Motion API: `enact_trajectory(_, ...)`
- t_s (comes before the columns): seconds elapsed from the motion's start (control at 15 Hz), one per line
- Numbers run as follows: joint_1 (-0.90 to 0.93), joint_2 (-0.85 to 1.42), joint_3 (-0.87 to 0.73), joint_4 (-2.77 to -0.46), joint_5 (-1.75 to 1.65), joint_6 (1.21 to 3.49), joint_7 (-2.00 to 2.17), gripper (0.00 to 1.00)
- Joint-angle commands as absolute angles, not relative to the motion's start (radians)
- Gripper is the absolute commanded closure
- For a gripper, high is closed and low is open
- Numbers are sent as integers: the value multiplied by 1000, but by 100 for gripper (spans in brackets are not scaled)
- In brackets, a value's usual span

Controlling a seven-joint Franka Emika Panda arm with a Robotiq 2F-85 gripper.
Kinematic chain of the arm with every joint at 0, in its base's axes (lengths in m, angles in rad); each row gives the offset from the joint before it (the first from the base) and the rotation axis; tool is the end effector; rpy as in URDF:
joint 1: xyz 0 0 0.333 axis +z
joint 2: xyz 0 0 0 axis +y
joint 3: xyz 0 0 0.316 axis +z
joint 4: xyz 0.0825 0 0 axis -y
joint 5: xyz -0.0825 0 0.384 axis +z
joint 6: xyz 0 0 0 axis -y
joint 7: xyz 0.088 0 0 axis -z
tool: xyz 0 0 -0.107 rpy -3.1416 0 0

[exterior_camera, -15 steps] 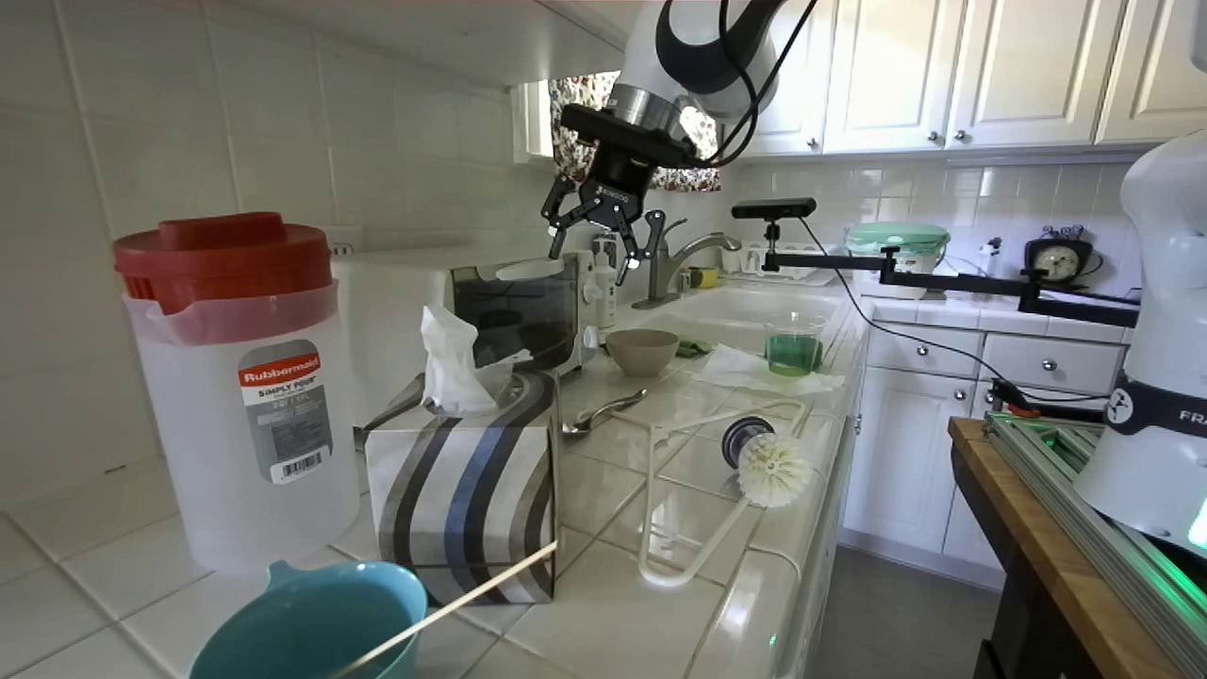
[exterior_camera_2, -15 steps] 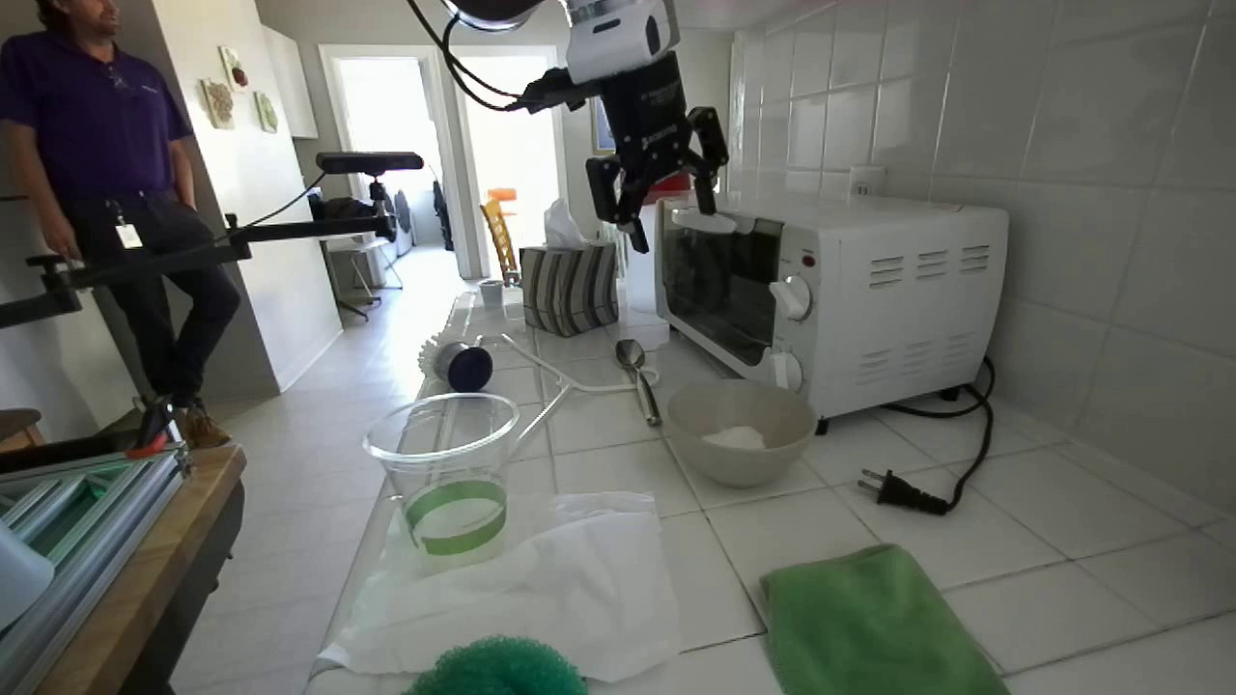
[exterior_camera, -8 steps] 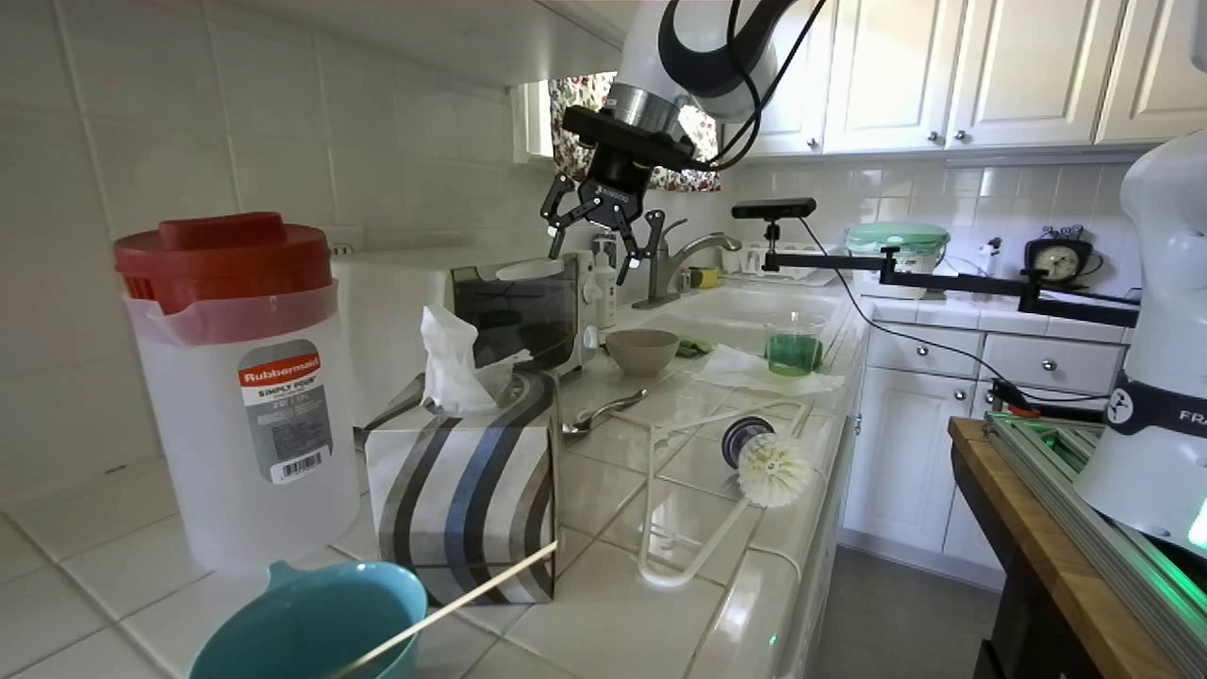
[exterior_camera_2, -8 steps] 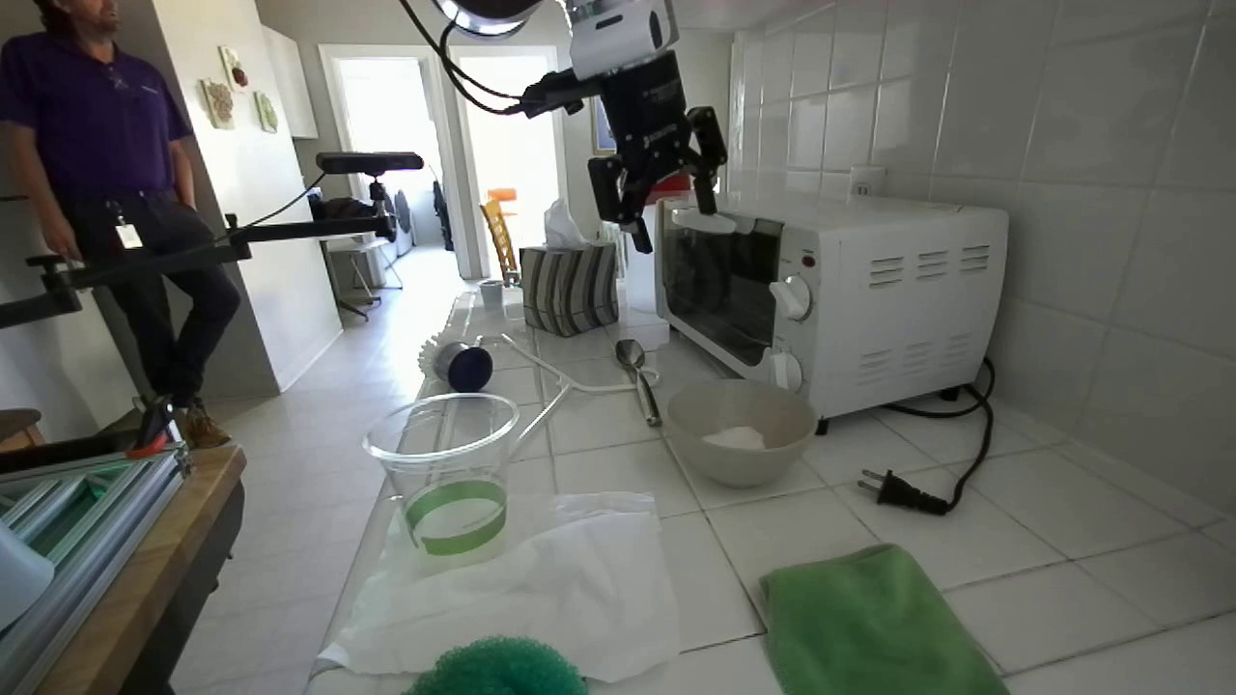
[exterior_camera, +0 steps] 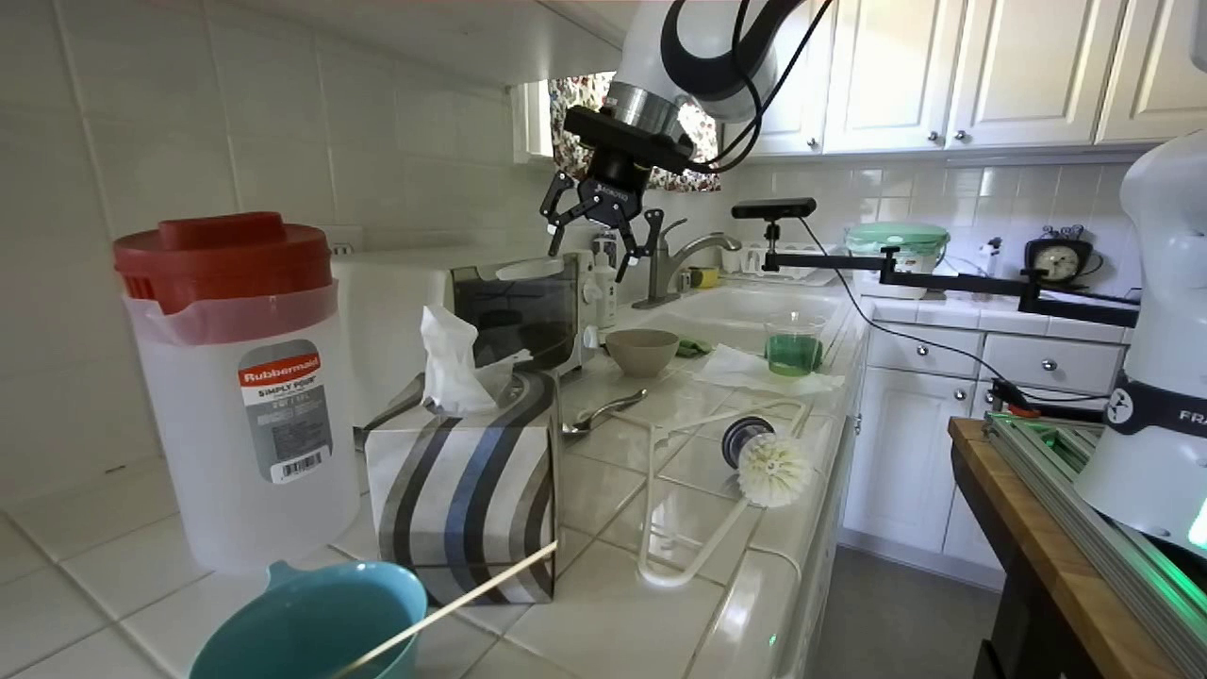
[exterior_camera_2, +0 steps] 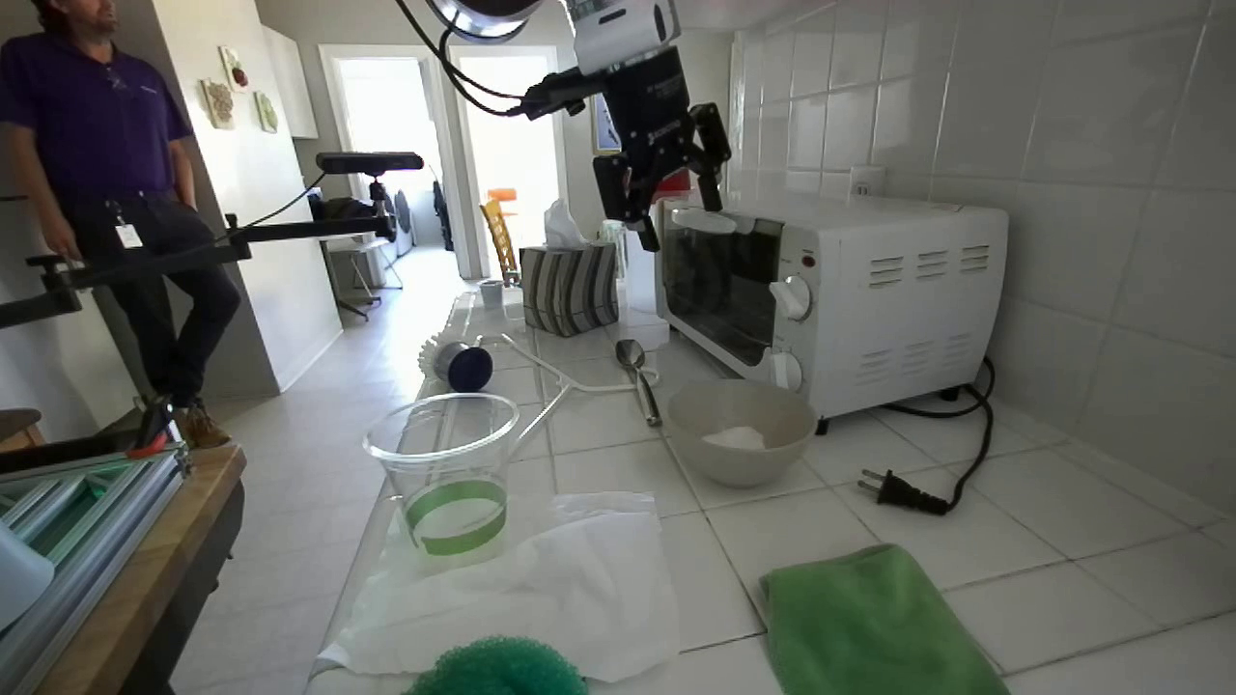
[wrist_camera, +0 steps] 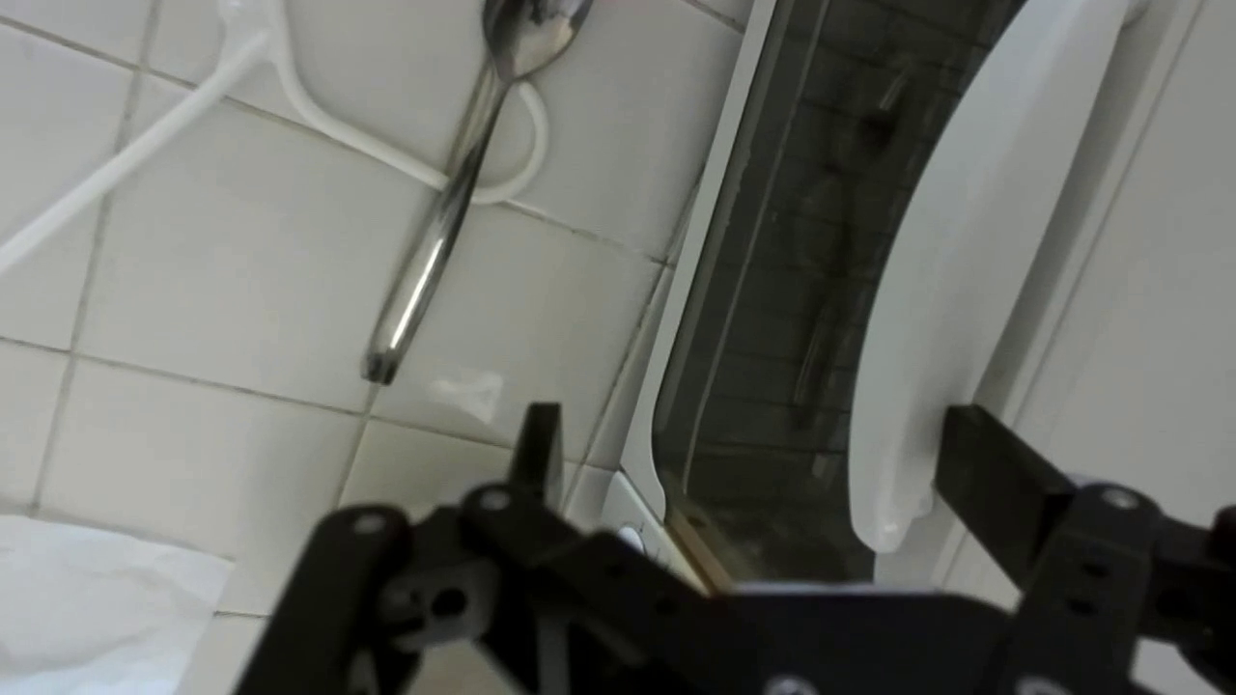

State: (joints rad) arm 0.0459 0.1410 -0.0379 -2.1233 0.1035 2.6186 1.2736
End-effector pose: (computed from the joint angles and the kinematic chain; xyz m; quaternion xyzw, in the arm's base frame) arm 0.5937 0.0029 0.3824 -0.7698 0.6128 -0.1228 0.1299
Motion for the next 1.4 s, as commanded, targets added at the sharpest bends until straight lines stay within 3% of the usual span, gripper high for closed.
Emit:
enact_trajectory(0.0,51,138,-44,-2133,77,2634,1306,0)
enact_trajectory(0.33,49,148,-45,-2131,82,2638,1300,0)
enact_trajectory(0.4,49,151,-46,-2129,83,2637,1299,25)
enact_trajectory(0.53,49,154,-46,-2128,84,2643,1297,34)
enact_trajectory(1.07,54,164,-41,-2128,92,2646,1290,97)
enact_trajectory(1.33,62,190,-35,-2121,96,2649,1285,100)
